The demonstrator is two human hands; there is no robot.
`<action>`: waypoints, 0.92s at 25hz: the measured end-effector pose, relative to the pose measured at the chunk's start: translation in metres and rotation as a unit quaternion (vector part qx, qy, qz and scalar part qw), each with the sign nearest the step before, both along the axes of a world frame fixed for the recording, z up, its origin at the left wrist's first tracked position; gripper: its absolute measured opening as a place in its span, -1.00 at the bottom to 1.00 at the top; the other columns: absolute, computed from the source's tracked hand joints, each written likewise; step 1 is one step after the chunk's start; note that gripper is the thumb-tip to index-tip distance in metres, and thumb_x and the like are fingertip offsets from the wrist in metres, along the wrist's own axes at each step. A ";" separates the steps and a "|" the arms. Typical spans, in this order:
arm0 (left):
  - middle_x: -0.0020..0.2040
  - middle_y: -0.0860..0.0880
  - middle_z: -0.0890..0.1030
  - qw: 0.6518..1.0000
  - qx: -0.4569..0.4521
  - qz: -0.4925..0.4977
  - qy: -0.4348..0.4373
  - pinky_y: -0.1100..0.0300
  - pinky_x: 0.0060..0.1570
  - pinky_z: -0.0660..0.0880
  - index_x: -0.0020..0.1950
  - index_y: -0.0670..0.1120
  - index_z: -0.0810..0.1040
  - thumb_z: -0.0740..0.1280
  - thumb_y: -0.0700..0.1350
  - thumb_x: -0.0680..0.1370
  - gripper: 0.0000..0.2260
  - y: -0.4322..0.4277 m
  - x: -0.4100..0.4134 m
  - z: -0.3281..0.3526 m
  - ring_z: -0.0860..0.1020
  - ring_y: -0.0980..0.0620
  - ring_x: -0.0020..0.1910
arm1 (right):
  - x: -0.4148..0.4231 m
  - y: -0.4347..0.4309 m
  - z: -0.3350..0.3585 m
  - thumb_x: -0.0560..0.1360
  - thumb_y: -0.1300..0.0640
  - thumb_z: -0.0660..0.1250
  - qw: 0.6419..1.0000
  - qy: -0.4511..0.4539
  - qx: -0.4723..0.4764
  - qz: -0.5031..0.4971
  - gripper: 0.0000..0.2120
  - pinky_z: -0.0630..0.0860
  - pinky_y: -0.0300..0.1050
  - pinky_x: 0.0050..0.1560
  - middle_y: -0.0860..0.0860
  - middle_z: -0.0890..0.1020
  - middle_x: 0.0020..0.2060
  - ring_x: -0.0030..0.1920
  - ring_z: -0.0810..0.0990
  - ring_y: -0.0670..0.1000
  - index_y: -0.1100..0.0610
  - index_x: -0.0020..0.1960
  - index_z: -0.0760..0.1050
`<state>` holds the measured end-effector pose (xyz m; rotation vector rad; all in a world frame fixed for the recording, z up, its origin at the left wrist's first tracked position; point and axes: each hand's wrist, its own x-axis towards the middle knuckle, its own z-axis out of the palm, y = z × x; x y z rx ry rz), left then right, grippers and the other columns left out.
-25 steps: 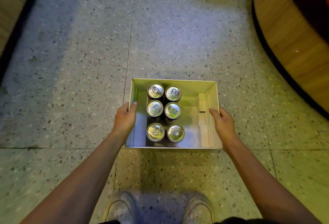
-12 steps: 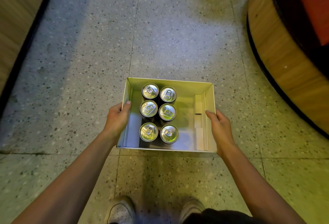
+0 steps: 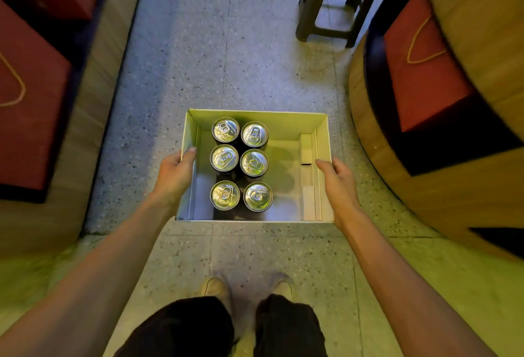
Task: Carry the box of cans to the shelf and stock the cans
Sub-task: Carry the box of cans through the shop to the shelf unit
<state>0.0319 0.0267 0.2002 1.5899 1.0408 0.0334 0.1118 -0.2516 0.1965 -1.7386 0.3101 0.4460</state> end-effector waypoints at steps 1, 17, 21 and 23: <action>-0.28 0.07 0.47 1.000 0.007 -0.003 0.004 0.27 -0.31 0.32 -0.05 -0.07 0.55 0.22 0.01 0.65 -0.79 0.002 0.000 0.038 0.39 0.17 -0.30 | 0.000 0.001 0.038 0.61 0.19 0.26 1.000 -0.003 0.003 0.000 -0.74 0.52 -0.42 -0.21 -0.05 0.72 0.02 -0.08 0.66 -0.20 0.05 0.24 0.61; -0.26 -0.06 0.49 0.999 0.007 0.023 -0.027 0.28 -0.45 0.41 -0.03 -0.26 0.60 0.24 -0.04 0.65 -0.70 0.047 0.019 0.449 0.45 0.03 -0.35 | 0.029 0.058 0.442 0.59 0.17 0.28 0.998 -0.062 -0.002 0.018 -0.79 0.44 -0.20 -0.14 0.11 0.70 0.00 -0.05 0.56 -0.05 0.16 0.16 0.62; -0.11 -0.09 0.55 0.999 0.006 0.019 -0.050 0.20 -0.15 0.36 0.24 -0.33 0.55 0.23 -0.05 0.65 -0.64 0.076 0.035 0.473 0.49 -0.03 -0.16 | 0.045 0.086 0.468 0.61 0.19 0.27 0.998 -0.063 0.004 0.018 -0.76 0.44 -0.45 -0.35 -0.10 0.64 -0.14 -0.16 0.57 -0.17 0.19 0.22 0.59; 0.00 -0.14 0.54 0.998 0.008 0.015 -0.063 0.19 -0.07 0.33 0.26 -0.32 0.55 0.23 -0.06 0.65 -0.64 0.094 0.049 0.482 0.49 -0.03 -0.14 | 0.060 0.105 0.475 0.61 0.20 0.27 0.997 -0.068 0.010 0.018 -0.76 0.40 -0.49 -0.42 -0.12 0.61 -0.18 -0.20 0.54 -0.21 0.20 0.23 0.58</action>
